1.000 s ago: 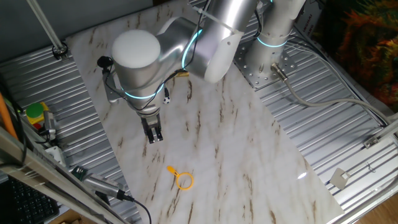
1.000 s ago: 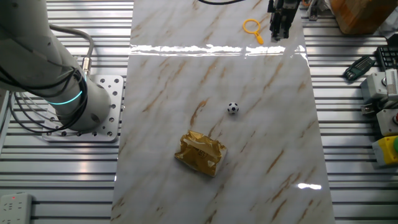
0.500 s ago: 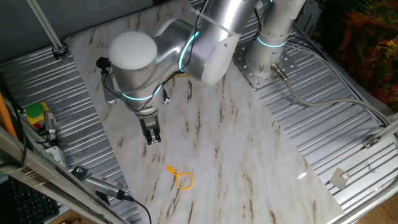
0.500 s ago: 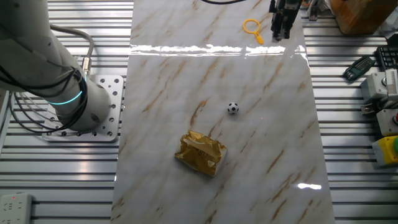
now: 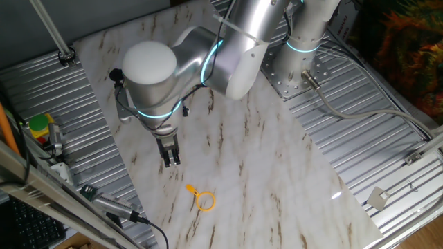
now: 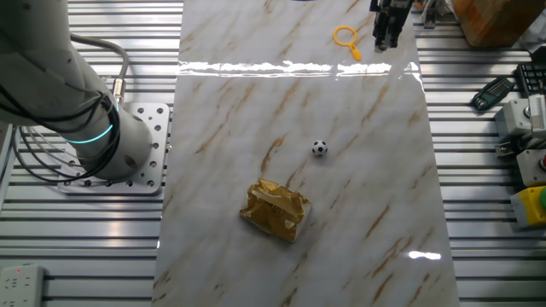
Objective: Attach the bubble ring to the ball
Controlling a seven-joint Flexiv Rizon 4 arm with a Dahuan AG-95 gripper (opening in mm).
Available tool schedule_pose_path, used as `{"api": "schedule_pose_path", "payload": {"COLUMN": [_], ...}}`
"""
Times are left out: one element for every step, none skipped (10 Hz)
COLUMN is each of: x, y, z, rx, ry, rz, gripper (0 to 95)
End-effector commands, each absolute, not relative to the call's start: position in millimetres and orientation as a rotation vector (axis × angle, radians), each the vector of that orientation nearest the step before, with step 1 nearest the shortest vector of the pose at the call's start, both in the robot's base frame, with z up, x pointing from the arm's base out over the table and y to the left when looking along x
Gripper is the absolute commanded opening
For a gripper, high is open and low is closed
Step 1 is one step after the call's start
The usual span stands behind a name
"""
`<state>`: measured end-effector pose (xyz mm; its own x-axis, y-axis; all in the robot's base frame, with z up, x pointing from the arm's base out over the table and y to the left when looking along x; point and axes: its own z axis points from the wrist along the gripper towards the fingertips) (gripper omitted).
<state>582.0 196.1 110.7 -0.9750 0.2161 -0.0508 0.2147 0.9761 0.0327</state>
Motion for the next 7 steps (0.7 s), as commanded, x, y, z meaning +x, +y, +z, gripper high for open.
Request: {"api": "schedule_pose_path", "payload": {"x": [574.3,572.0,569.6,568.4,564.8,560.5,558.1], "y": [213.0,220.4,228.4,231.7,235.8,238.6,239.9], "z": [94.4,88.9,82.8,78.9,73.5,69.4,67.6], "rx": [0.363,0.379,0.391,0.394,0.394,0.394,0.394], "ry": [3.044,3.037,3.029,3.028,3.025,3.025,3.025], "rz": [0.053,0.055,0.057,0.060,0.060,0.057,0.059], "gripper": [0.0,0.0,0.0,0.0,0.0,0.0,0.0]}}
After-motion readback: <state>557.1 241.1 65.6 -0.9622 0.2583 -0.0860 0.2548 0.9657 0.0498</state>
